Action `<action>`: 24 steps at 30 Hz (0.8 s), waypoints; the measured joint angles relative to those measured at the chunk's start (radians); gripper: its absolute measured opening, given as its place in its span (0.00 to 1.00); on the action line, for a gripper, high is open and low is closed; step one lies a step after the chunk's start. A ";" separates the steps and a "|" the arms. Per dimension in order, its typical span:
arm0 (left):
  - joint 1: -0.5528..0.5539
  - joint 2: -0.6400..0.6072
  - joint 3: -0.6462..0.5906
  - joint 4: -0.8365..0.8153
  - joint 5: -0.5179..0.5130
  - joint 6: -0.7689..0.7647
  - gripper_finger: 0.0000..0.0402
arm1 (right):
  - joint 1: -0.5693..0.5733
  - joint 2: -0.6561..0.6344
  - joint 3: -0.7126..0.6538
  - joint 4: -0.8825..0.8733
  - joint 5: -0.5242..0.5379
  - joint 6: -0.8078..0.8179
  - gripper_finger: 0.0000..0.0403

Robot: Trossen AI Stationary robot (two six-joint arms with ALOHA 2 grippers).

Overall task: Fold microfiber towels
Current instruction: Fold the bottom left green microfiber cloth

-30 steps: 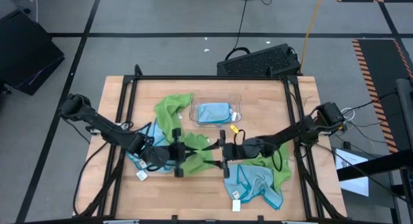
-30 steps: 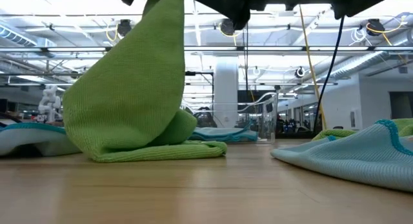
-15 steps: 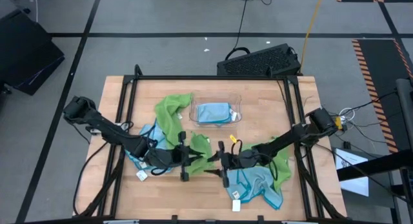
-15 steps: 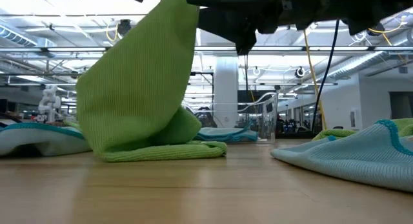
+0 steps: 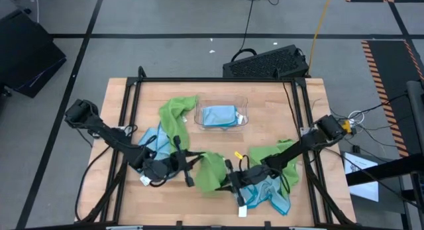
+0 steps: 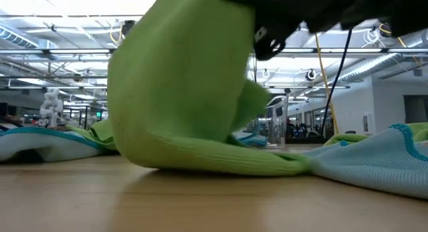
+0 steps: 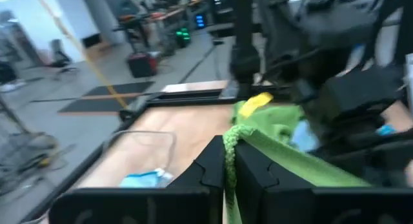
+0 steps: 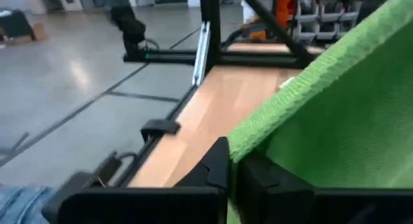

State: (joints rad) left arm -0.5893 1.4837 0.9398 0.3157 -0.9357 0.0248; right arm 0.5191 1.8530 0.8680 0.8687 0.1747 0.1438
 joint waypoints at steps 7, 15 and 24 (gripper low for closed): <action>-0.046 -0.001 0.000 -0.106 -0.246 -0.039 0.06 | 0.070 -0.186 0.000 -0.179 0.271 -0.016 0.01; -0.062 -0.001 0.001 -0.285 -0.314 -0.185 0.06 | 0.144 -0.470 0.000 -0.350 0.495 -0.126 0.00; -0.080 -0.004 0.001 -0.167 -0.249 -0.122 0.06 | 0.138 -0.528 0.000 -0.400 0.557 -0.133 0.01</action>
State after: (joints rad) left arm -0.6690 1.4796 0.9405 0.1490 -1.1843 -0.0973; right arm 0.6569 1.3253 0.8684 0.4687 0.7316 0.0103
